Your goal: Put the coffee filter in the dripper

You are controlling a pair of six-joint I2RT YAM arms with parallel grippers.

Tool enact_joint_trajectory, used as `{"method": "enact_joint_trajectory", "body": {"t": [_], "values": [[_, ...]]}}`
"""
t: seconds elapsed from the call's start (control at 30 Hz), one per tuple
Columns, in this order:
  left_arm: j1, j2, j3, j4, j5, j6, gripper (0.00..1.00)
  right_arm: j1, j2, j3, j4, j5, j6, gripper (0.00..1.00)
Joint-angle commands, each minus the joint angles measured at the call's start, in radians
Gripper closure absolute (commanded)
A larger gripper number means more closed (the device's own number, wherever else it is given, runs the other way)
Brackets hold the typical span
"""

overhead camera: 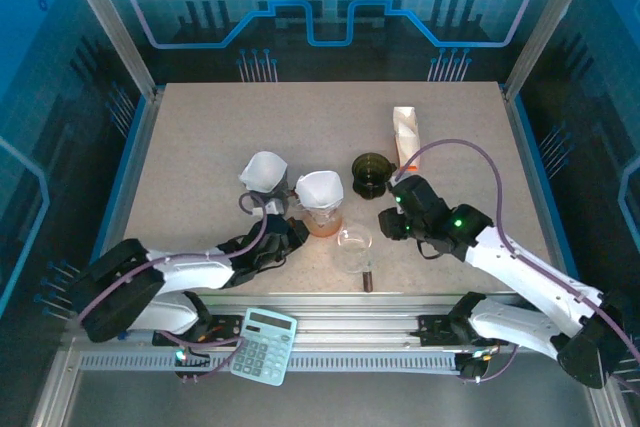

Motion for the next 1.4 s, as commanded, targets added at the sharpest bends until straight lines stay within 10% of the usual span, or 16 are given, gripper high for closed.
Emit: {"method": "enact_joint_trajectory", "body": {"t": [0.0, 0.47, 0.8, 1.37], "values": [[-0.007, -0.094, -0.001, -0.123, -0.003, -0.004, 1.0, -0.066, 0.044, -0.003, 0.078, -0.069, 0.001, 0.51], [-0.073, -0.548, -0.038, -0.587, -0.051, -0.022, 0.58, -0.279, 0.415, 0.107, 0.406, -0.152, 0.193, 0.39], [-0.085, -0.717, -0.003, -0.747, -0.04, 0.03, 0.02, -0.314, 0.575, 0.181, 0.466, -0.103, 0.312, 0.39], [-0.086, -0.756, 0.082, -0.838, -0.032, 0.095, 0.01, -0.345, 0.6, 0.191, 0.407, -0.124, 0.293, 0.84]]}}
